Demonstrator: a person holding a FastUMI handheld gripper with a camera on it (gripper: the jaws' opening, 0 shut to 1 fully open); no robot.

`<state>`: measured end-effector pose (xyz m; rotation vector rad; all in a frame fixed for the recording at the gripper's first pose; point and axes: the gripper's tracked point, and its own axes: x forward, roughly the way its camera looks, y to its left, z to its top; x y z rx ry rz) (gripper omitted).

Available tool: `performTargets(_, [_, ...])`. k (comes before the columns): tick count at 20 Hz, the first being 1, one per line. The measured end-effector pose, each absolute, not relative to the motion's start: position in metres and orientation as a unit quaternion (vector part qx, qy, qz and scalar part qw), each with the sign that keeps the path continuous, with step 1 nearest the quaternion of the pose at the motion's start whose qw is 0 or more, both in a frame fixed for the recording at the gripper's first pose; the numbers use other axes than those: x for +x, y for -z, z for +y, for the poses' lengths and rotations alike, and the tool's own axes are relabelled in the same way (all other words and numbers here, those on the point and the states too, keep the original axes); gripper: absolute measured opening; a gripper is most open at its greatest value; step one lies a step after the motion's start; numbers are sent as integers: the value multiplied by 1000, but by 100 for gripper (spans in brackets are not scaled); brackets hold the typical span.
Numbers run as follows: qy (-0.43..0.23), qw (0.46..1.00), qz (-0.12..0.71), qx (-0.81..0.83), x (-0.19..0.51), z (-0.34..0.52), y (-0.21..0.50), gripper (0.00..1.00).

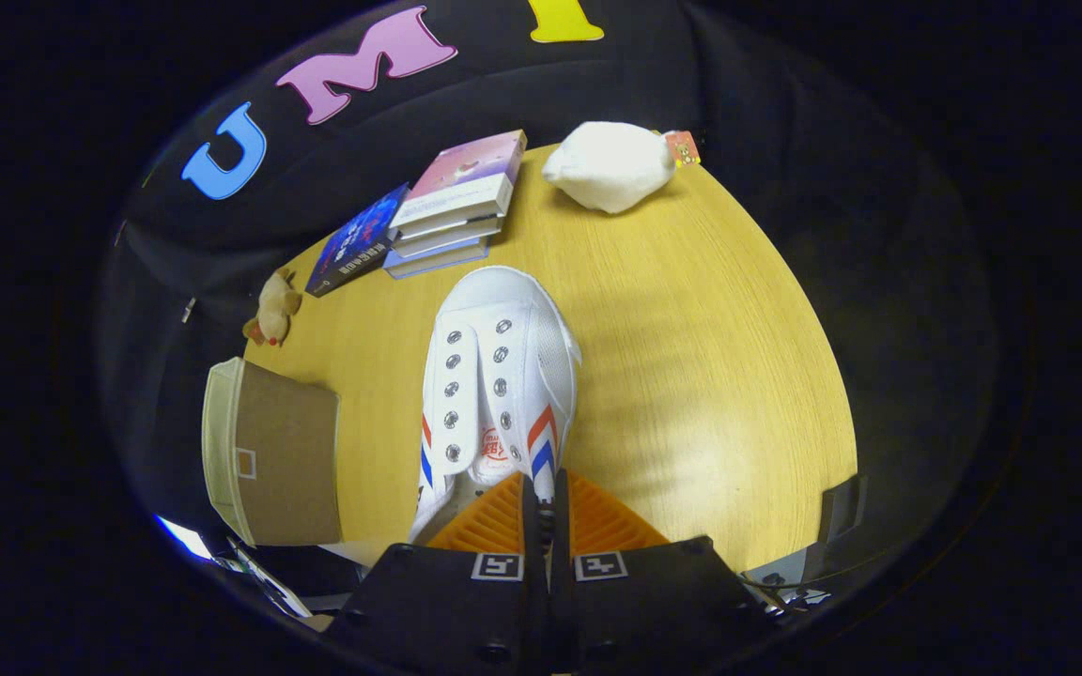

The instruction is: Open the storage box then place both shoes into the box .Put the left shoe in first, then the right shoe, with the right side of both shoes facing outward in a uniform manner.

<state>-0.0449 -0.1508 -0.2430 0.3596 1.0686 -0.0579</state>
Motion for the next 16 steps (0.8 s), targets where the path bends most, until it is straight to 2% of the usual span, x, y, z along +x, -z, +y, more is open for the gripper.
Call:
performTargets(6, [22,856,477,200,-46,-83,181,5])
performTargets(16, [-23,866,446,224,-53,53,140,5])
